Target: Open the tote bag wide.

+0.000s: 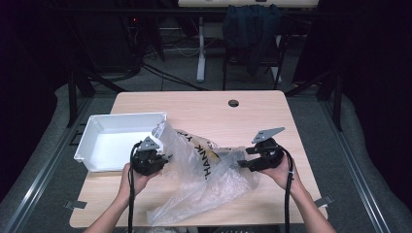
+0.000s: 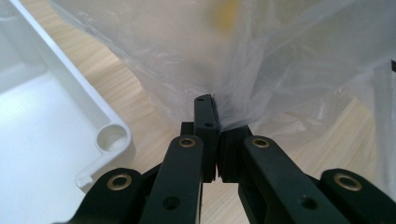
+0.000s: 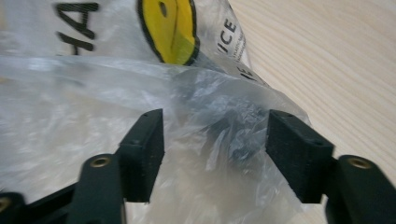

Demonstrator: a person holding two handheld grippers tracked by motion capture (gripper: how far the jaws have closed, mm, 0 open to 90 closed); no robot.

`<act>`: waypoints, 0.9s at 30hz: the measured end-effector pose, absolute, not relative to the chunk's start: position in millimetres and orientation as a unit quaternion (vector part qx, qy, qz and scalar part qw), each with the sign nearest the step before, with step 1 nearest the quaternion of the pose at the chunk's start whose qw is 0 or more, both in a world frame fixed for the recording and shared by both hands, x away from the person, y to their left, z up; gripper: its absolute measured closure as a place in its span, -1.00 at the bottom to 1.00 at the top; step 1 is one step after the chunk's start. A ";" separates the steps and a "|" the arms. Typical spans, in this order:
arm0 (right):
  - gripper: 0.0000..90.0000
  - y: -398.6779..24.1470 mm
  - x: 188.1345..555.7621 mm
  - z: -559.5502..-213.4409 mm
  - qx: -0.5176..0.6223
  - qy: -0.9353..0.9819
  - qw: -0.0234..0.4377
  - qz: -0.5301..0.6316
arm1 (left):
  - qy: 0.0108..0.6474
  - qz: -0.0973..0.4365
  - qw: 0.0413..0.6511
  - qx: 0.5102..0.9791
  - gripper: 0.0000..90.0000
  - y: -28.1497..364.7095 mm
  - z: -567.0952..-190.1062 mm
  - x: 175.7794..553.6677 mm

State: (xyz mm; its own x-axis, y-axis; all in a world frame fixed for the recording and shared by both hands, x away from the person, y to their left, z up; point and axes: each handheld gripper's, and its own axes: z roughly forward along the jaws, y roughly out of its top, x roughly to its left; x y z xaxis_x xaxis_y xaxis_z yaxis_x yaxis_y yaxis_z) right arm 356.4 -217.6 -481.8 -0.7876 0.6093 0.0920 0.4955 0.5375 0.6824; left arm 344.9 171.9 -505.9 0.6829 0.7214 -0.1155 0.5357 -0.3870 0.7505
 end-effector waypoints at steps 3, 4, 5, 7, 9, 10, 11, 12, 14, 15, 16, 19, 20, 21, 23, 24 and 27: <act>-0.46 -217.4 345.6 -478.8 0.314 0.879 0.071 0.352 | 0.389 0.118 0.388 0.827 0.98 171.5 -507.4 346.6; -0.54 -216.9 341.5 -481.0 0.318 0.882 0.063 0.342 | 0.400 0.122 0.394 0.819 0.98 170.0 -508.6 346.5; -0.54 -216.9 341.5 -481.0 0.318 0.882 0.063 0.342 | 0.405 0.117 0.395 0.816 0.98 169.8 -508.5 346.8; -0.74 -211.2 334.1 -484.5 0.305 0.891 0.051 0.333 | 0.411 0.111 0.396 0.813 0.98 169.9 -508.1 347.1; -0.81 -208.2 330.3 -484.3 0.297 0.895 0.049 0.329 | 0.412 0.115 0.398 0.812 0.98 169.7 -507.5 346.9; -0.84 -204.9 325.8 -484.4 0.290 0.898 0.048 0.327 | 0.401 0.113 0.392 0.820 0.98 171.6 -505.9 346.9; -0.83 -202.3 321.5 -485.1 0.286 0.900 0.048 0.327 | 0.405 0.112 0.397 0.816 0.98 170.7 -505.5 346.1; -0.79 -198.3 316.8 -488.2 0.283 0.903 0.049 0.318 | 0.402 0.113 0.399 0.816 0.98 171.2 -504.8 346.1; -0.65 -193.5 314.4 -495.7 0.294 0.906 0.062 0.297 | 0.405 0.113 0.405 0.812 0.98 171.1 -504.9 346.1; -0.61 -192.8 314.9 -498.2 0.300 0.906 0.064 0.292 | 0.406 0.114 0.403 0.812 0.98 171.5 -504.9 346.6; -0.45 -191.5 320.4 -505.3 0.326 0.899 0.067 0.286 | 0.407 0.112 0.404 0.812 0.98 171.8 -505.1 346.8; -0.37 -189.8 327.1 -514.0 0.344 0.894 0.058 0.281 | 0.400 0.109 0.403 0.816 0.98 172.1 -504.5 346.6; -0.26 -188.6 328.7 -516.7 0.345 0.896 0.061 0.274 | 0.402 0.103 0.407 0.813 0.98 171.3 -504.8 346.1; -0.16 -187.8 329.6 -518.6 0.349 0.894 0.059 0.275 | 0.403 0.103 0.410 0.812 0.98 170.6 -504.8 345.9; 0.12 -187.0 332.9 -522.0 0.362 0.892 0.065 0.264 | 0.399 0.104 0.408 0.814 0.98 170.4 -505.5 345.5; 0.22 -187.3 334.3 -523.9 0.367 0.888 0.067 0.269 | 0.395 0.106 0.404 0.819 0.98 171.2 -505.6 345.9; 0.58 -188.4 337.4 -526.6 0.377 0.887 0.065 0.258 | 0.403 0.097 0.413 0.811 0.98 170.0 -507.1 344.7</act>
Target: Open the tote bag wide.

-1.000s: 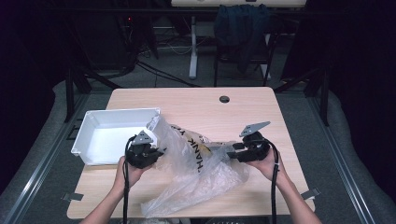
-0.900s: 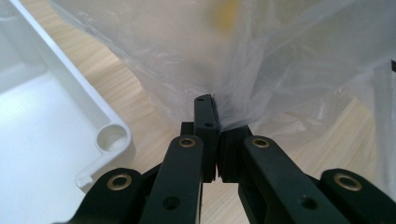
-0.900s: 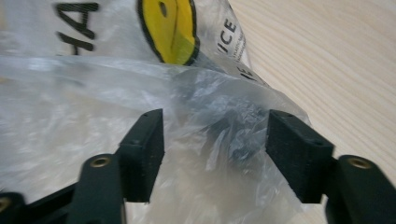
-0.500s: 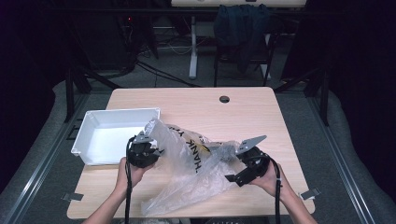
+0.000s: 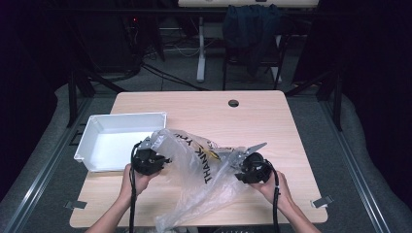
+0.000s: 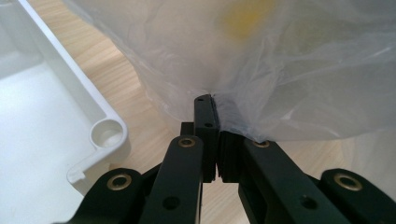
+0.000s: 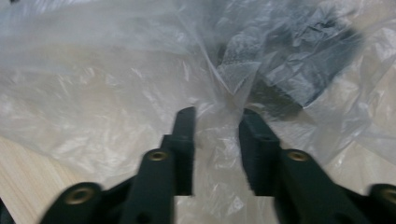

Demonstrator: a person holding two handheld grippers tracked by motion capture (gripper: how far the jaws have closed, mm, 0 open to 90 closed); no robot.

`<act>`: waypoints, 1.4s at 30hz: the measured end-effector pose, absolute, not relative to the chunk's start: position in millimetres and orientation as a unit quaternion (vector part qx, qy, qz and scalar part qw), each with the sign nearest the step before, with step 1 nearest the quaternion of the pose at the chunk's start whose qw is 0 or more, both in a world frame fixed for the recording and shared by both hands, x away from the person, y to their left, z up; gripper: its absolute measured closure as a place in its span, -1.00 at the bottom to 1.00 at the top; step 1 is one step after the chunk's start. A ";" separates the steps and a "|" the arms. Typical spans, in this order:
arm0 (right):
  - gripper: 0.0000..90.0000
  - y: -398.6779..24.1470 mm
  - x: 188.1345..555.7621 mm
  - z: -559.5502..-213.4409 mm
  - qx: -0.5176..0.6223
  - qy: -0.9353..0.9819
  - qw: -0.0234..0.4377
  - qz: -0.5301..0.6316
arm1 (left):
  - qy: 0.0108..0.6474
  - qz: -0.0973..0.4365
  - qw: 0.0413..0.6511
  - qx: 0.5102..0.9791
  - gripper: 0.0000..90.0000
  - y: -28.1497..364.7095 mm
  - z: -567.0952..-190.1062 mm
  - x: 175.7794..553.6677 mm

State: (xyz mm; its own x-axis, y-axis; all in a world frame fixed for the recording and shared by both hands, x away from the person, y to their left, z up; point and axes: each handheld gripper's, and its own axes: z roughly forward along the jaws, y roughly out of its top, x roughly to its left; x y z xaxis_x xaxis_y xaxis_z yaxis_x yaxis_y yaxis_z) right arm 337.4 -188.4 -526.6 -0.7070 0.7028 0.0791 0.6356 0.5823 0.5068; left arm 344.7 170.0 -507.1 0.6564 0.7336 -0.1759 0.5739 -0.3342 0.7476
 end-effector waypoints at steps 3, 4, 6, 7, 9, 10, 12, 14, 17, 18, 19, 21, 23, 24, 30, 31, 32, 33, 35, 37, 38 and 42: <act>0.88 -189.8 339.1 -528.7 0.382 0.886 0.057 0.258 | 0.408 0.103 0.413 0.807 0.98 168.9 -508.0 343.8; 0.92 -191.2 339.4 -527.6 0.380 0.886 0.057 0.259 | 0.405 0.106 0.411 0.810 0.98 169.7 -507.8 343.9; 0.92 -199.3 338.8 -518.8 0.384 0.875 0.049 0.290 | 0.397 0.107 0.400 0.819 0.99 171.2 -507.4 343.8; 0.92 -203.7 338.7 -515.3 0.387 0.870 0.047 0.301 | 0.401 0.107 0.401 0.817 0.99 170.7 -507.8 343.1; 0.92 -212.6 338.2 -509.3 0.396 0.859 0.036 0.323 | 0.401 0.110 0.406 0.814 1.00 170.5 -509.2 342.7; 0.92 -212.6 338.2 -509.3 0.396 0.859 0.036 0.323 | 0.399 0.108 0.403 0.817 1.00 171.1 -508.8 342.3; 0.93 -221.7 338.6 -505.6 0.408 0.845 0.031 0.343 | 0.399 0.116 0.397 0.818 1.00 170.5 -509.2 341.0; 0.94 -235.5 341.8 -501.0 0.423 0.827 0.019 0.369 | 0.395 0.121 0.392 0.822 1.00 170.3 -509.1 339.4; 0.94 -241.4 343.8 -499.7 0.430 0.818 0.013 0.382 | 0.397 0.125 0.389 0.822 1.00 169.5 -510.2 338.3; 0.94 -244.2 344.3 -498.9 0.434 0.813 0.013 0.387 | 0.399 0.116 0.386 0.824 1.00 169.7 -510.8 337.5; 0.94 -247.0 345.2 -498.6 0.438 0.808 0.013 0.394 | 0.396 0.120 0.381 0.827 1.00 170.3 -512.0 337.5; 0.95 -252.4 347.0 -497.8 0.449 0.799 0.016 0.398 | 0.393 0.118 0.370 0.833 1.00 173.2 -513.9 337.7; 0.96 -258.3 349.7 -497.1 0.461 0.791 0.021 0.402 | 0.406 0.115 0.378 0.824 1.00 173.7 -516.3 337.4; 0.96 -261.1 351.1 -497.0 0.469 0.783 0.025 0.408 | 0.400 0.109 0.370 0.831 1.00 177.4 -515.4 337.9; 0.96 -279.5 366.4 -500.9 0.517 0.751 0.048 0.408 | 0.381 0.099 0.339 0.855 1.00 188.3 -513.1 338.7; 0.96 -281.5 368.3 -502.3 0.524 0.747 0.052 0.406 | 0.389 0.100 0.344 0.848 1.00 186.9 -514.7 337.4; 0.96 -284.3 371.8 -505.3 0.533 0.742 0.054 0.403 | 0.390 0.099 0.343 0.848 1.00 186.7 -515.3 337.0; 0.96 -286.2 374.0 -507.2 0.536 0.743 0.056 0.398 | 0.389 0.090 0.340 0.851 1.00 187.2 -515.4 336.9; 0.97 -290.0 378.3 -512.2 0.547 0.740 0.058 0.386 | 0.389 0.088 0.336 0.854 1.00 186.0 -517.4 336.2; 0.97 -291.8 383.1 -521.2 0.557 0.743 0.068 0.365 | 0.386 0.083 0.331 0.857 1.00 184.2 -519.0 335.9; 0.97 -291.8 383.1 -521.2 0.557 0.743 0.068 0.365 | 0.381 0.084 0.326 0.861 1.00 182.6 -519.8 336.0; 0.94 -284.9 386.2 -534.5 0.555 0.764 0.083 0.319 | 0.371 0.081 0.307 0.873 1.00 176.4 -523.6 335.7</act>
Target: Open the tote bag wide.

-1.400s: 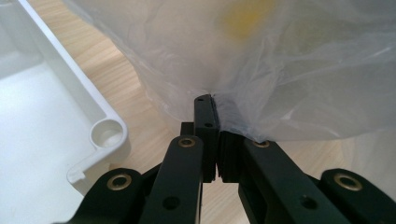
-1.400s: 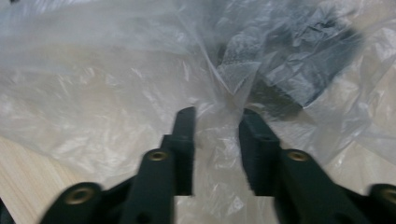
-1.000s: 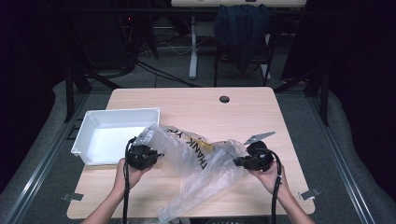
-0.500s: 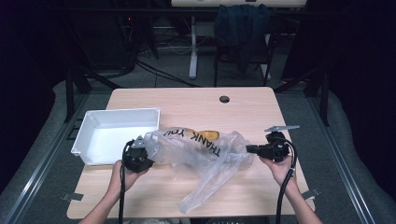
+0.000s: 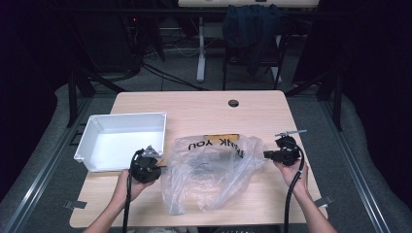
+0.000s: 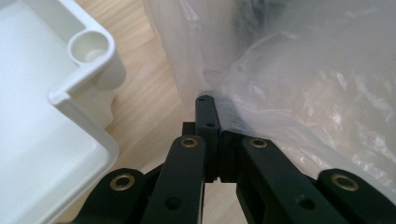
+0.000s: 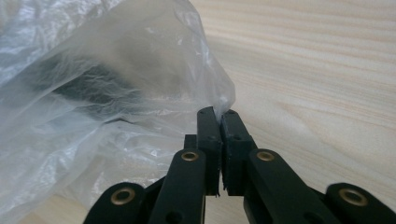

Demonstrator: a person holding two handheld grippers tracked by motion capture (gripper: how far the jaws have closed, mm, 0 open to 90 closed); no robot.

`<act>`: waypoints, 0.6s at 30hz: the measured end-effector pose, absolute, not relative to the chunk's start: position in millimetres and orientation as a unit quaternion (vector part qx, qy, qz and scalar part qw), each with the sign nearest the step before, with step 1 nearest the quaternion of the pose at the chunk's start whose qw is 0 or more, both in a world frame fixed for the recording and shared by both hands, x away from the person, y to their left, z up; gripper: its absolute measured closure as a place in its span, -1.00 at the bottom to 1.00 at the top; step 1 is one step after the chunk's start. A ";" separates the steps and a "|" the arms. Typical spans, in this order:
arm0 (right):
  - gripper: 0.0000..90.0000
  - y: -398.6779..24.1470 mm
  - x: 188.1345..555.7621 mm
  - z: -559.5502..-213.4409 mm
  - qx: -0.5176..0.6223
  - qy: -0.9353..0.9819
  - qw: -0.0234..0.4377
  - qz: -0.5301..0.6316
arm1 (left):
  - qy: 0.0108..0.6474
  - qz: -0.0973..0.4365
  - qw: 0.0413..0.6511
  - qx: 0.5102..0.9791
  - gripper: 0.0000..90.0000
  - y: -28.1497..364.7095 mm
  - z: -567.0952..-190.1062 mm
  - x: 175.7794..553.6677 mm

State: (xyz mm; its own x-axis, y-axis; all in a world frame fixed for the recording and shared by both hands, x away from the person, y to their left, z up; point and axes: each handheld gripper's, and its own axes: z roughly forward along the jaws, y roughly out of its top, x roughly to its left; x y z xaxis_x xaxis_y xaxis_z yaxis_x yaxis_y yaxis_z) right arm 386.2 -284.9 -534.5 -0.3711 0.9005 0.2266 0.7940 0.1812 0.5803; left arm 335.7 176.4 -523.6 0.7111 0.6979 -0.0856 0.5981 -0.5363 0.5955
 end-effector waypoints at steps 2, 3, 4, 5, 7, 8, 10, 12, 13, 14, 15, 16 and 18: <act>0.92 -282.9 387.0 -536.7 0.550 0.770 0.082 0.311 | 0.369 0.087 0.300 0.876 1.00 175.2 -522.8 334.6; 0.91 -282.7 386.5 -535.9 0.549 0.772 0.084 0.310 | 0.369 0.086 0.299 0.876 0.88 175.5 -521.7 334.3; 0.91 -282.6 386.0 -535.0 0.548 0.773 0.086 0.309 | 0.369 0.084 0.294 0.878 0.75 176.8 -519.3 334.1; 0.91 -282.8 385.0 -533.5 0.548 0.771 0.089 0.312 | 0.372 0.084 0.294 0.876 0.60 179.0 -516.1 333.0; 0.91 -284.3 383.6 -530.7 0.545 0.771 0.088 0.317 | 0.372 0.082 0.293 0.877 0.32 182.6 -511.3 331.0; 0.91 -284.8 383.0 -529.7 0.544 0.771 0.087 0.318 | 0.370 0.080 0.293 0.878 0.23 184.5 -508.5 329.6; 0.90 -285.5 382.3 -528.2 0.543 0.771 0.085 0.322 | 0.368 0.079 0.296 0.878 0.02 187.6 -502.1 326.5; 0.88 -285.4 381.6 -526.6 0.542 0.771 0.088 0.323 | 0.362 0.075 0.303 0.878 -0.05 191.1 -494.1 324.7; 0.88 -285.0 381.1 -525.6 0.540 0.771 0.089 0.325 | 0.359 0.072 0.307 0.879 -0.11 192.2 -490.6 323.9; 0.88 -285.1 380.7 -524.5 0.539 0.771 0.088 0.329 | 0.354 0.069 0.305 0.881 -0.12 193.7 -486.7 323.1; 0.88 -285.0 380.3 -523.2 0.538 0.771 0.088 0.329 | 0.353 0.072 0.305 0.882 -0.14 195.2 -483.4 322.2; 0.88 -284.8 380.0 -522.7 0.536 0.772 0.090 0.330 | 0.350 0.072 0.305 0.883 -0.16 197.0 -480.7 321.6; 0.88 -284.6 380.1 -522.6 0.536 0.772 0.092 0.328 | 0.348 0.073 0.303 0.884 -0.18 202.2 -475.6 321.2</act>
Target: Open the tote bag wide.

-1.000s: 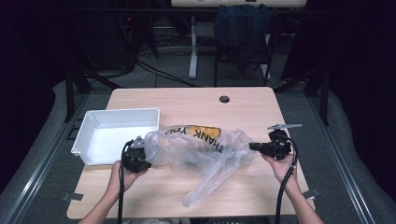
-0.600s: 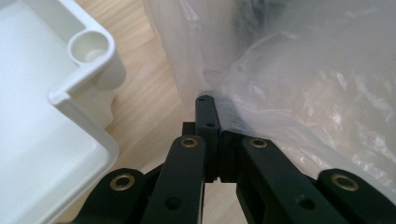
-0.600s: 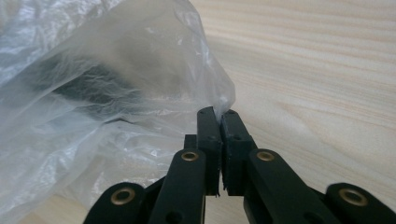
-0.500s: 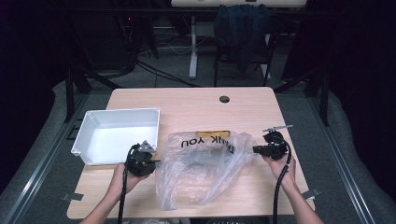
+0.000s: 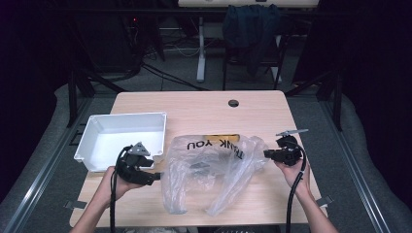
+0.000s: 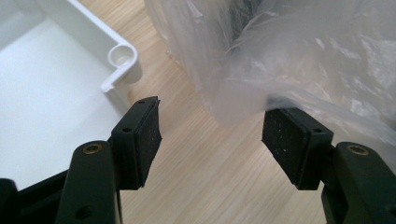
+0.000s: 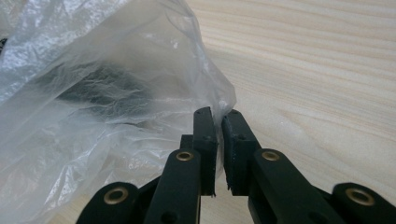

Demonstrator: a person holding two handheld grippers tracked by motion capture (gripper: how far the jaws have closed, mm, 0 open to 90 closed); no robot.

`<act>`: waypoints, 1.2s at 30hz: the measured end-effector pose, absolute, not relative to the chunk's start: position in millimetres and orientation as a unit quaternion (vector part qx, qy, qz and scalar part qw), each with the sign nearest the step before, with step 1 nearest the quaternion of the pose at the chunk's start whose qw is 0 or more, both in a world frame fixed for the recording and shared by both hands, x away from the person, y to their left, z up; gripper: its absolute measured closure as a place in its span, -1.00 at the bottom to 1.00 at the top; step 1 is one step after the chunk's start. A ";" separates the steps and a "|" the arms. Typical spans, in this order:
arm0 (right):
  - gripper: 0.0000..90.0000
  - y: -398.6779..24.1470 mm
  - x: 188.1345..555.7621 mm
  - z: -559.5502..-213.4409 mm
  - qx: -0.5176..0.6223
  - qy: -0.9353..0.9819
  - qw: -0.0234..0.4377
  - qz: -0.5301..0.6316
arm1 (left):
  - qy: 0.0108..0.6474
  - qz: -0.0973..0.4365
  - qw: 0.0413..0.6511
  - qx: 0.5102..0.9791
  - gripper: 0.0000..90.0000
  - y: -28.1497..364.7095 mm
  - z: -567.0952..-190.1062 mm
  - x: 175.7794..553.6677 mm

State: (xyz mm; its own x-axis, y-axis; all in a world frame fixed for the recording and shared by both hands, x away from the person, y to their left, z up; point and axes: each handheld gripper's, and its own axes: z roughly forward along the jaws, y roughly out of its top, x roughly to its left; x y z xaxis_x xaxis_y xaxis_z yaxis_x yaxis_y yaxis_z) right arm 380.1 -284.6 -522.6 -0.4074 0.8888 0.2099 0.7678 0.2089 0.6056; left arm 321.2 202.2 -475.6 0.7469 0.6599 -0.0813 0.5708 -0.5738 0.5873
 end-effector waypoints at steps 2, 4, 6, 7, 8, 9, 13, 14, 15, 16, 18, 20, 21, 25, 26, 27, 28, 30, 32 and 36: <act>0.88 -283.9 380.8 -523.8 0.538 0.771 0.091 0.328 | 0.350 0.072 0.307 0.882 -0.20 209.7 -470.2 321.8; 0.88 -283.5 381.9 -524.6 0.538 0.772 0.093 0.325 | 0.359 0.063 0.329 0.871 -0.21 219.2 -464.4 323.2; 0.89 -282.7 382.6 -525.1 0.539 0.773 0.092 0.323 | 0.365 0.066 0.346 0.862 -0.21 224.6 -459.7 324.8; 0.88 -282.3 382.8 -525.1 0.538 0.775 0.093 0.319 | 0.367 0.064 0.357 0.857 -0.21 223.8 -459.2 325.1; 0.87 -281.5 382.8 -525.0 0.538 0.775 0.094 0.317 | 0.361 0.062 0.358 0.859 -0.21 221.0 -459.7 325.7; 0.85 -280.8 382.9 -525.0 0.537 0.775 0.094 0.319 | 0.358 0.065 0.356 0.861 -0.22 216.0 -461.3 326.2; 0.80 -278.4 382.0 -523.0 0.535 0.778 0.099 0.315 | 0.338 0.074 0.339 0.875 -0.28 190.7 -470.4 333.1; 0.80 -277.8 381.7 -522.6 0.533 0.779 0.100 0.315 | 0.334 0.076 0.338 0.877 -0.28 183.8 -472.4 335.1; 0.79 -277.4 381.6 -522.3 0.532 0.779 0.101 0.314 | 0.331 0.082 0.339 0.877 -0.23 177.4 -474.2 337.0; 0.77 -277.2 381.5 -522.3 0.531 0.779 0.099 0.318 | 0.330 0.090 0.339 0.876 -0.12 172.0 -475.3 339.2; 0.66 -277.4 381.2 -521.8 0.531 0.780 0.101 0.315 | 0.338 0.102 0.339 0.872 0.21 162.8 -478.5 344.2; 0.48 -279.4 379.5 -518.4 0.533 0.778 0.099 0.317 | 0.349 0.111 0.340 0.866 0.53 155.1 -483.1 347.7; 0.37 -280.0 377.7 -515.3 0.533 0.777 0.102 0.319 | 0.351 0.110 0.339 0.866 0.66 152.3 -485.3 349.7; -0.04 -279.8 362.9 -495.9 0.521 0.778 0.117 0.332 | 0.361 0.115 0.333 0.864 0.89 146.5 -490.4 352.8; -0.10 -278.3 358.6 -491.5 0.514 0.779 0.115 0.341 | 0.364 0.115 0.331 0.863 0.92 146.2 -490.9 352.9; -0.14 -275.4 354.5 -487.9 0.508 0.779 0.115 0.349 | 0.366 0.115 0.332 0.862 0.93 146.1 -491.3 352.8; -0.18 -272.5 351.7 -485.6 0.501 0.782 0.112 0.352 | 0.368 0.118 0.333 0.860 0.94 146.5 -491.5 352.8; -0.25 -260.8 345.0 -482.0 0.488 0.785 0.094 0.369 | 0.371 0.118 0.334 0.859 0.96 146.4 -492.1 352.7; -0.31 -245.1 339.4 -480.1 0.470 0.793 0.063 0.383 | 0.375 0.119 0.334 0.857 0.96 145.6 -493.3 352.4; -0.26 -219.3 338.0 -486.7 0.459 0.801 0.020 0.384 | 0.375 0.119 0.329 0.859 0.96 143.8 -498.1 351.4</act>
